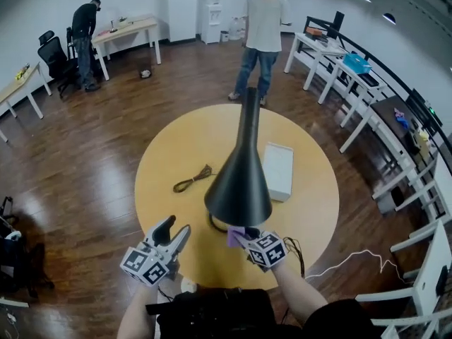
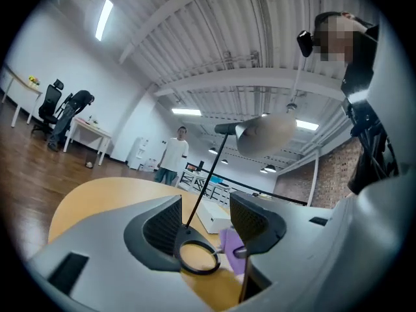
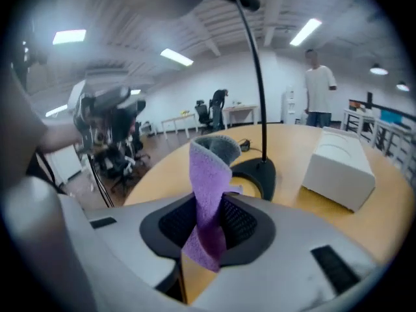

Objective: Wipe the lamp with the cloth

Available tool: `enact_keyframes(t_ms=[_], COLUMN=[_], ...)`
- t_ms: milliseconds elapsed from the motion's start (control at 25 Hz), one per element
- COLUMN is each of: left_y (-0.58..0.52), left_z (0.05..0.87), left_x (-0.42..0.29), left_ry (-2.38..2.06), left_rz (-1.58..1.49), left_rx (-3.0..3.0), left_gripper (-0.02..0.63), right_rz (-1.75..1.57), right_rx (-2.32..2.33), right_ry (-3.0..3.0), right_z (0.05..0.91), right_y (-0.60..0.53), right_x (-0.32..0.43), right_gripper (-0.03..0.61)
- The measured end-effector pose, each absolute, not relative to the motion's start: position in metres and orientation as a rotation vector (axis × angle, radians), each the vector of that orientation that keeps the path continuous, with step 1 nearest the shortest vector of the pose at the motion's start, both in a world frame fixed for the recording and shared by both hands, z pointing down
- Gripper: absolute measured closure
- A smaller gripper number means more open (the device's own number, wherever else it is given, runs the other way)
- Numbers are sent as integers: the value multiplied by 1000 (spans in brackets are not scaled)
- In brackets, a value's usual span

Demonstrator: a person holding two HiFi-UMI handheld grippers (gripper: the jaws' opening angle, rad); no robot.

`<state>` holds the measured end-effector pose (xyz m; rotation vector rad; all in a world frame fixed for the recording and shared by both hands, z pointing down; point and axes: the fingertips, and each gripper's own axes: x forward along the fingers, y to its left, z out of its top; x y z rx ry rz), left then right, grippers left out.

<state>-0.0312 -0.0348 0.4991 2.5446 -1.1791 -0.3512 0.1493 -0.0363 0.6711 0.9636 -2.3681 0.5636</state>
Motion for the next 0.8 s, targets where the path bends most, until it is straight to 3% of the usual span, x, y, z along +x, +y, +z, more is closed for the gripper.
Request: enact_keyframes(t_ms=[200,360,800], left_y=[-44,-47,-57], left_z=[487,465,446], left_x=[-55,-48,-26], left_ry=[-974,-843,-715], left_rz=[-364,-414,-454], left_rx=[2624,2688,2737], left_gripper=[385,385,385], right_rz=[393,272,-104], right_rx=[1261,1388,1444], right_ry=[-2719,-2765,-2723], right_z=[506,425,383], right_y=[-17,-10,-20], right_x=[107,109,85], right_gripper=[486,486,486])
